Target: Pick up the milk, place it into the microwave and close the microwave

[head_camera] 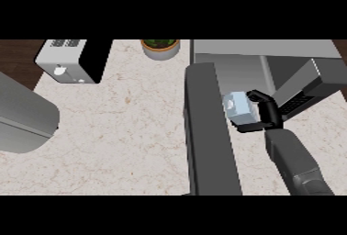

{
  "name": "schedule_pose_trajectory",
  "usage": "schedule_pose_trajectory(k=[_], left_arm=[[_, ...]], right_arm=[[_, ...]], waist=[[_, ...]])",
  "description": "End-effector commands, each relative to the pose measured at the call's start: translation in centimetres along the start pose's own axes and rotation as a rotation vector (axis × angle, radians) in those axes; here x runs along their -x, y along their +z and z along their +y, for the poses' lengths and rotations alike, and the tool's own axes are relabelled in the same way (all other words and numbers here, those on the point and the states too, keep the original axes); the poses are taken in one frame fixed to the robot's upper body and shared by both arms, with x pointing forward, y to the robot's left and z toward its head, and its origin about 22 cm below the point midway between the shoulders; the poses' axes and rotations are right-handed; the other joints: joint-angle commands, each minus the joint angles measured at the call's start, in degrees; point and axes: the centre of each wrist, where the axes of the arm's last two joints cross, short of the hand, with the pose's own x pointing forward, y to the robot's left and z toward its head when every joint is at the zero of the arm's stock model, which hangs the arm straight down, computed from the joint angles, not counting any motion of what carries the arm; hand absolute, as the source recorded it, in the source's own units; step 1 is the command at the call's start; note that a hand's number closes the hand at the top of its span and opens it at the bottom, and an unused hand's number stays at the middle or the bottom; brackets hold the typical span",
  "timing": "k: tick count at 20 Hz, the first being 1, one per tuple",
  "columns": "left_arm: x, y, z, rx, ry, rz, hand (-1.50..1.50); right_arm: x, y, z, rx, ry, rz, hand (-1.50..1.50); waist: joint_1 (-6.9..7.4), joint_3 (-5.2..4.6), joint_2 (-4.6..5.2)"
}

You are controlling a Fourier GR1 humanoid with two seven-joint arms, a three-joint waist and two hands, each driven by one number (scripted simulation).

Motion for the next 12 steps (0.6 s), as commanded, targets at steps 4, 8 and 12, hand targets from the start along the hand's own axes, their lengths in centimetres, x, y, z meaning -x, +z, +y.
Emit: schedule_pose_trajectory(k=[4, 8, 12], left_arm=[[-2.1, -1.4, -1.7, 0.061, 0.019, -0.060, -1.50], [0.4, -2.3, -0.4, 0.060, 0.031, -0.075, -1.50], [-0.5, -2.3, 0.1, 0.093, 0.032, -0.081, -1.50]], right_arm=[[-2.7, -4.6, -1.0, 0.037, 0.070, 0.012, 1.50], [-3.9, -6.1, -2.1, 0.001, 0.079, 0.033, 1.50], [-5.7, -8.3, -2.3, 0.028, 0.164, 0.028, 1.50]], waist=[[1.34, 0.12, 0.75], [1.90, 0.10, 1.29], [3.65, 0.13, 1.72]])
